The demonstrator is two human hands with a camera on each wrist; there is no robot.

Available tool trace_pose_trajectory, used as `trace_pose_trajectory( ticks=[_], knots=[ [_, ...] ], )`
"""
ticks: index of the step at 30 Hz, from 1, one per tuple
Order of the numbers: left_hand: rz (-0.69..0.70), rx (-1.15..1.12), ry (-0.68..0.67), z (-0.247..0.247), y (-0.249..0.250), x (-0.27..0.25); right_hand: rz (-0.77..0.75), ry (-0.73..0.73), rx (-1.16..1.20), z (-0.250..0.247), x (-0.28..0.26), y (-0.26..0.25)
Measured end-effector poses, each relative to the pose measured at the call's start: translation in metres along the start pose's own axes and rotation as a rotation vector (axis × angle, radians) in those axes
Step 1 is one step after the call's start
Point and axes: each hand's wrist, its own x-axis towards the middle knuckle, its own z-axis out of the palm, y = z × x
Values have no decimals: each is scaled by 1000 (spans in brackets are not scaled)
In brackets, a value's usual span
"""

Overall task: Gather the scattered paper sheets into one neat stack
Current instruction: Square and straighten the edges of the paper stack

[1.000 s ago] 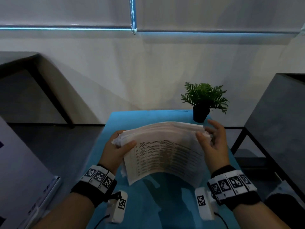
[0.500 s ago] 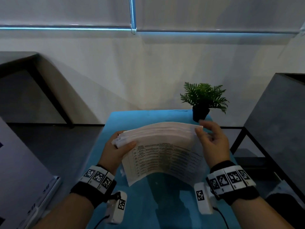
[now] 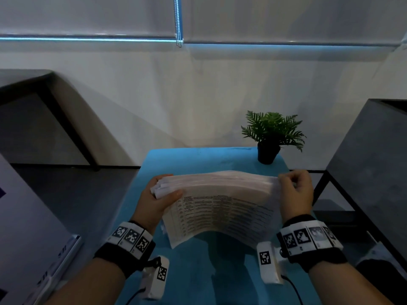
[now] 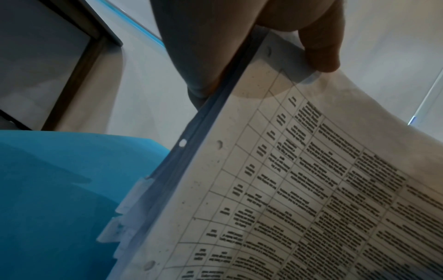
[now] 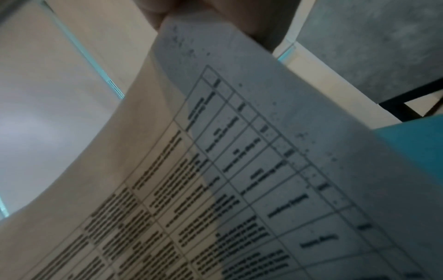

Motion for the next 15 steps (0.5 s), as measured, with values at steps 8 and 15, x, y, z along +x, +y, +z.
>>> trace_pose_trajectory(
  ticks=[8,15],
  knots=[
    [-107,31,-4,-8,-13,-3,130,-219,238,-13,-3,26],
    [-204,161,65,1,-20,-5,144,-331,66,-13,-29,54]
  ],
)
